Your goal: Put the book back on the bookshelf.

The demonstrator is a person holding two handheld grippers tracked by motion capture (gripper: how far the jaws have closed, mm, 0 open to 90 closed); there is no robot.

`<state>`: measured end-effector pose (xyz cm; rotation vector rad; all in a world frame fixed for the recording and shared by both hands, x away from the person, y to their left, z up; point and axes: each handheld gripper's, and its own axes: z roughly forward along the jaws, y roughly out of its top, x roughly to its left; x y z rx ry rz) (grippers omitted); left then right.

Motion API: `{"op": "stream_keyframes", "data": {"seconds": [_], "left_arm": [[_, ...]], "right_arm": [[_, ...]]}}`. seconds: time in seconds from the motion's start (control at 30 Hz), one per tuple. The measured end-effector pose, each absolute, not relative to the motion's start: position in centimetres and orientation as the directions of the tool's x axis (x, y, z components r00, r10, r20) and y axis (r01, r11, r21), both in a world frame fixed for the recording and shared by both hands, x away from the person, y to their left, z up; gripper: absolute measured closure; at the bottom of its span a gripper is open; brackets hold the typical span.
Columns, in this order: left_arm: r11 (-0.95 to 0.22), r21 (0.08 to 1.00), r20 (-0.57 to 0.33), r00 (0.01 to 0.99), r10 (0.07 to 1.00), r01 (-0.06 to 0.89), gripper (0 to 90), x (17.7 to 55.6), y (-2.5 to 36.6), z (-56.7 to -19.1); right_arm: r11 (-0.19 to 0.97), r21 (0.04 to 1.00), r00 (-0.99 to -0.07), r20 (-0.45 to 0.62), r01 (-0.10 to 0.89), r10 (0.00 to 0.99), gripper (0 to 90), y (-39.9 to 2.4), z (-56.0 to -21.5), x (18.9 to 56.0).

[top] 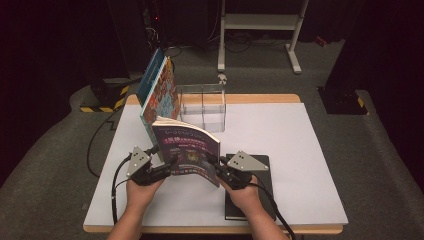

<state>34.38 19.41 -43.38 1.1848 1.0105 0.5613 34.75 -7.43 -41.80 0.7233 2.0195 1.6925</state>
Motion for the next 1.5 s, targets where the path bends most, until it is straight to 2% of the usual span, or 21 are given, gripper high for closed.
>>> {"op": "stream_keyframes", "data": {"seconds": [0.4, 0.9, 1.2, 1.5], "left_arm": [[0.300, 0.938, -0.347, 0.454, 0.821, 0.174, 25.0, 33.8, 20.2, -44.5], [0.295, 0.933, -0.356, 0.424, 0.833, 0.205, 23.7, 33.6, 21.5, -46.2], [0.305, 0.923, -0.381, 0.429, 0.819, 0.236, 23.3, 33.7, 21.7, -46.6], [0.318, 0.919, -0.391, 0.449, 0.803, 0.233, 22.7, 33.5, 21.5, -46.4]], "right_arm": [[0.095, 0.988, -0.766, 0.032, 0.121, 0.642, 83.6, -7.2, -41.6, 34.5], [0.030, 0.996, -0.658, 0.034, 0.085, 0.752, 83.6, -6.0, -40.1, 35.2], [0.040, 0.993, -0.605, 0.036, 0.111, 0.796, 83.6, -5.8, -41.0, 36.1], [0.051, 0.991, -0.596, 0.033, 0.124, 0.803, 83.3, -5.6, -42.1, 36.0]]}}
